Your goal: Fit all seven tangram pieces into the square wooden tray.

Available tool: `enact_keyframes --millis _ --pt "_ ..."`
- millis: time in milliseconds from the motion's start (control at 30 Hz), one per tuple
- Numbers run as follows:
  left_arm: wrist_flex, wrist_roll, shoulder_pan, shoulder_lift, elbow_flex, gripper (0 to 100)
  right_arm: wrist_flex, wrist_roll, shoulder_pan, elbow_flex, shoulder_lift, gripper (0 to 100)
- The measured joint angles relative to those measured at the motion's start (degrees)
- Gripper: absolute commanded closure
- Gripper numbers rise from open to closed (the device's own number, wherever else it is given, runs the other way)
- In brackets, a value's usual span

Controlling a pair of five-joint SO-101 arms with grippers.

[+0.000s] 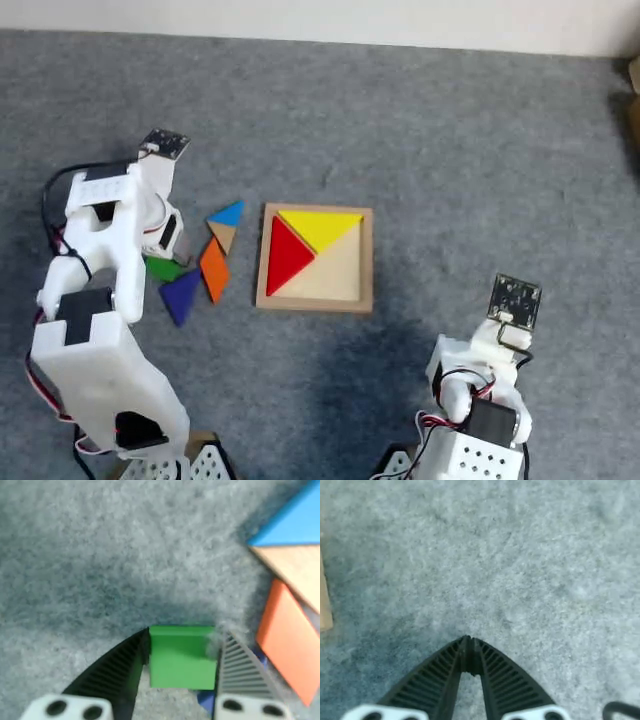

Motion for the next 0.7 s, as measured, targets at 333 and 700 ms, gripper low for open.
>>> enact_keyframes --millis 333,700 --pt "11.0 0.0 4.8 -3.1 -6.5 86 0.0 0.0 0.2 0.0 0.0 99.3" --pt "14.7 3.8 20.3 -9.8 -9.8 86 -0.2 0.0 0.2 0.0 0.0 99.3"
